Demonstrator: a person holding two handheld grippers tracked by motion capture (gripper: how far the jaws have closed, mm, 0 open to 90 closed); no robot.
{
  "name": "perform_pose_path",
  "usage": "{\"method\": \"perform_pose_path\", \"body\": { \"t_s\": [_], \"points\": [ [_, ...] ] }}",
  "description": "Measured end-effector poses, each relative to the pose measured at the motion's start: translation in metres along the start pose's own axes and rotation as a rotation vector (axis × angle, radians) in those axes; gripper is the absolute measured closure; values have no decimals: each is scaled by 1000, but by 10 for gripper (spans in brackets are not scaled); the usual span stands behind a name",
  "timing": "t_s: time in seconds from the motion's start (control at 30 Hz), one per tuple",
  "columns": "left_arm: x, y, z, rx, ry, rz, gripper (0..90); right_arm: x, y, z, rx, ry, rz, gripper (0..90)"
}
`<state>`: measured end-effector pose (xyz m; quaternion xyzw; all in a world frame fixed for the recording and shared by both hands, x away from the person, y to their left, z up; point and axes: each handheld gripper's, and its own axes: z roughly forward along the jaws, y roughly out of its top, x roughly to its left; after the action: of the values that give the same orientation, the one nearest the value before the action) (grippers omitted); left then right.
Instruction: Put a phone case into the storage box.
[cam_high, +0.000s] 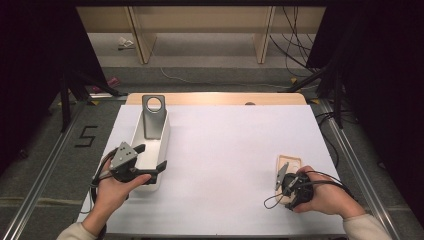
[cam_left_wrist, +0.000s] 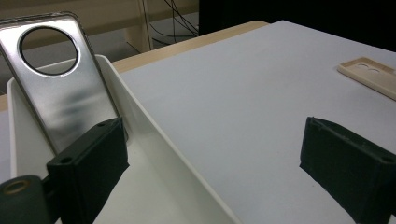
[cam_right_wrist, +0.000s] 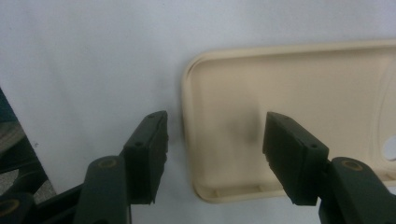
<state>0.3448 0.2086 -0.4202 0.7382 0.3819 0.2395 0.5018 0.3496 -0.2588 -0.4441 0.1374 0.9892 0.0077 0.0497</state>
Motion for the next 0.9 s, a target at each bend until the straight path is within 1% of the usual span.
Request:
{"method": "perform_pose_path", "body": {
  "t_s": [0.17,0.33,0.5,0.57,0.67,0.7,0.73,0.83,0.9],
  "points": [
    [0,0,0,0,0,0,70,0,0,0,-3,-1,-1,426],
    [0,0,0,0,0,0,70,1,0,1,-5,0,-5,466],
    [0,0,0,0,-4,1,71,2,1,2,9,1,-25,527],
    [0,0,0,-1,-4,-1,71,4,2,2,21,6,-21,544],
    [0,0,0,0,-3,0,71,4,2,4,16,14,-43,576],
    [0,0,0,0,-3,-1,70,5,3,4,25,13,-43,583],
    [0,0,0,1,-3,0,71,5,2,4,17,17,-43,588],
    [-1,0,0,0,-3,-1,71,6,2,4,26,14,-49,627],
    [-1,0,0,0,-4,-1,71,5,2,4,23,15,-66,653]
  ]
}}
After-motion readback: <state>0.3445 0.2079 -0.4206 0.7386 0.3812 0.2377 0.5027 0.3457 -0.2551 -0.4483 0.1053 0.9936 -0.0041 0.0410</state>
